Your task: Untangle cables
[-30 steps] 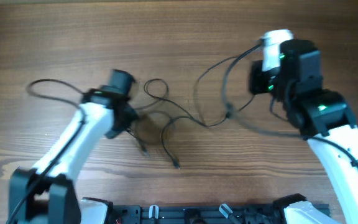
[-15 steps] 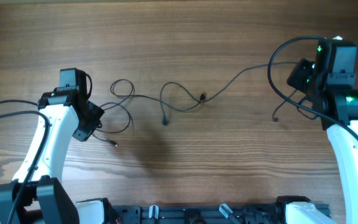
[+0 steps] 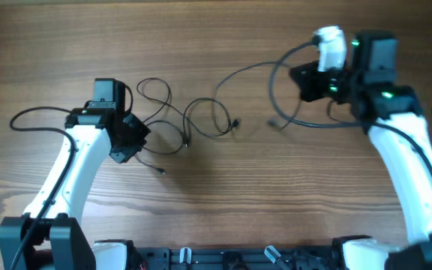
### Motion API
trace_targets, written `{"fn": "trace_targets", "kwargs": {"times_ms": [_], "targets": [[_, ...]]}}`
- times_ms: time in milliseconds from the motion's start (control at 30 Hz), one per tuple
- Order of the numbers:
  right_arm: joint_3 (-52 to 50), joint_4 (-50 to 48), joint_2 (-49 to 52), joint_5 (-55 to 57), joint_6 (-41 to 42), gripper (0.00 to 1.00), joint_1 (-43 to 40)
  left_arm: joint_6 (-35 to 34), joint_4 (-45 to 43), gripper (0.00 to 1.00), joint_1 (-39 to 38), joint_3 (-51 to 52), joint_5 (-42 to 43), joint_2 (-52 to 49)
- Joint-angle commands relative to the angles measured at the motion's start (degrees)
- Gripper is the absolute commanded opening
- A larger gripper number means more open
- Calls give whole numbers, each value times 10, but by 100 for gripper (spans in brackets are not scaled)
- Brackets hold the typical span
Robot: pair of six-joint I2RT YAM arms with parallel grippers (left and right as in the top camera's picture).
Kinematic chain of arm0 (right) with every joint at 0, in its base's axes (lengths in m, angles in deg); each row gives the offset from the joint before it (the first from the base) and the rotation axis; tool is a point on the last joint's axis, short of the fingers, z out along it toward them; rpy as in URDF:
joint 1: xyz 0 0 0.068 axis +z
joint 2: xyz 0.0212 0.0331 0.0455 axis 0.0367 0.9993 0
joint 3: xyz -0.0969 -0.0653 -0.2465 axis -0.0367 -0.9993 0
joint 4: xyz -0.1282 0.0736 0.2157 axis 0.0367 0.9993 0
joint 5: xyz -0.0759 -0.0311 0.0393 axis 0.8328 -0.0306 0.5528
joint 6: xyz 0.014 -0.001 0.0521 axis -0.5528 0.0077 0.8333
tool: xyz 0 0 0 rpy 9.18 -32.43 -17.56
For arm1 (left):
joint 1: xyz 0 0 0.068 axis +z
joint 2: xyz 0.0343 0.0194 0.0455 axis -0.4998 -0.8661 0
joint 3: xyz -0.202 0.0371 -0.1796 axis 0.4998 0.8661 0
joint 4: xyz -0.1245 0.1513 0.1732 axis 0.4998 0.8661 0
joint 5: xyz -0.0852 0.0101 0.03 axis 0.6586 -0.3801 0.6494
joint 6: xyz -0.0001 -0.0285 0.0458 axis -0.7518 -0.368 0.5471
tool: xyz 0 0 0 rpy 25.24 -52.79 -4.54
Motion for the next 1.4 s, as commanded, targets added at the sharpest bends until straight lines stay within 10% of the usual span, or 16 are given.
{"fn": "trace_targets", "kwargs": {"times_ms": [0, 567, 633, 700, 1367], "targets": [[2, -39, 64, -42, -28, 5, 60, 14, -1, 4, -7, -2, 10, 3], [2, -270, 269, 58, 137, 12, 236, 14, 29, 4, -7, -2, -76, 3], [2, -281, 291, 68, 138, 34, 249, 14, 30, 4, -7, -2, -76, 3], [2, -286, 309, 99, 150, 100, 256, 14, 30, 4, -7, -2, -76, 3], [3, -174, 122, 276, 197, 100, 287, 14, 44, 6, -7, -2, -76, 3]]}}
